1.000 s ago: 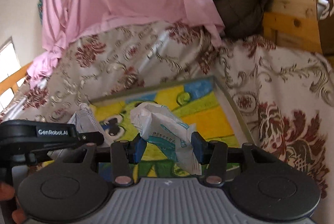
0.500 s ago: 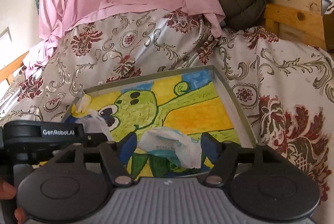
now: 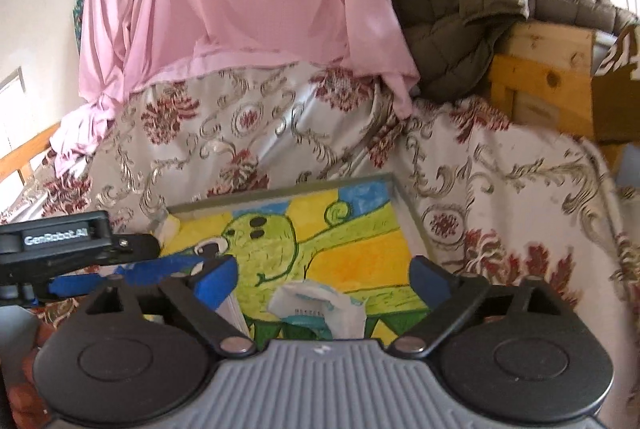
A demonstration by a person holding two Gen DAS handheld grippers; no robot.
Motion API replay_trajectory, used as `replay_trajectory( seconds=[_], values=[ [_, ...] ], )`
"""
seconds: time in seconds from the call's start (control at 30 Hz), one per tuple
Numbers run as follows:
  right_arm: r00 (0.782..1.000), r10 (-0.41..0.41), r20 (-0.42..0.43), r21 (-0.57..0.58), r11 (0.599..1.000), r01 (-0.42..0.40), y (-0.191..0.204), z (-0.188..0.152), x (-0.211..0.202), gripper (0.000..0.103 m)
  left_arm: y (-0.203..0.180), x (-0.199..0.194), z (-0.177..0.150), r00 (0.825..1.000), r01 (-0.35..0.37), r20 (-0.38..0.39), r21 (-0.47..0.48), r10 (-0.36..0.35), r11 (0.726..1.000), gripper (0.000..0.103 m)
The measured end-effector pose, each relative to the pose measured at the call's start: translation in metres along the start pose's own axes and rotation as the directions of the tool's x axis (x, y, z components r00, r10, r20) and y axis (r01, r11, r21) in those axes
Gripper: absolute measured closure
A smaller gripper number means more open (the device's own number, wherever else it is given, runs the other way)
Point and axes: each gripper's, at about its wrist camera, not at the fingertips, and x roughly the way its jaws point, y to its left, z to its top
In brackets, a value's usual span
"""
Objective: Organize soft objects
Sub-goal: 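Open the left tool onto the tray while the right tool releases the wrapper there, then move both tools back over the pile of soft items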
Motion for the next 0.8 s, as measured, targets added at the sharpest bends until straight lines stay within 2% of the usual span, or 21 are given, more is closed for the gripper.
replay_trajectory(
  seconds=[0.07, 0.2, 0.4, 0.53, 0.7, 0.8],
  values=[
    [1.000, 0.005, 0.015, 0.000, 1.000, -0.005, -0.001, 0.003, -0.011, 0.000, -0.001, -0.015, 0.001, 1.000, -0.001, 0.029, 0.009, 0.000, 1.000, 0.006],
    [0.999, -0.005, 0.033, -0.022, 1.000, 0.006, -0.002, 0.006, -0.034, 0.000, -0.004, -0.054, -0.006, 0.995, 0.003, 0.104, 0.028, -0.005, 1.000, 0.001],
    [0.988, 0.023, 0.156, -0.051, 0.999, -0.015, 0.003, 0.002, -0.086, 0.000, -0.007, -0.121, -0.031, 0.979, -0.038, 0.203, 0.091, 0.019, 0.995, 0.001],
    [0.964, 0.035, 0.263, -0.062, 0.998, -0.020, 0.009, -0.015, -0.130, 0.000, -0.005, -0.165, -0.051, 0.959, -0.080, 0.281, 0.120, 0.043, 0.990, 0.001],
    [0.935, 0.001, 0.354, -0.042, 0.999, 0.015, 0.011, -0.050, -0.177, 0.000, 0.001, -0.207, -0.076, 0.946, -0.112, 0.318, 0.156, 0.057, 0.981, 0.001],
    [0.935, -0.008, 0.354, -0.006, 1.000, 0.011, 0.010, -0.070, -0.200, 0.000, 0.003, -0.229, -0.091, 0.937, -0.135, 0.342, 0.174, 0.068, 0.975, 0.001]
  ],
)
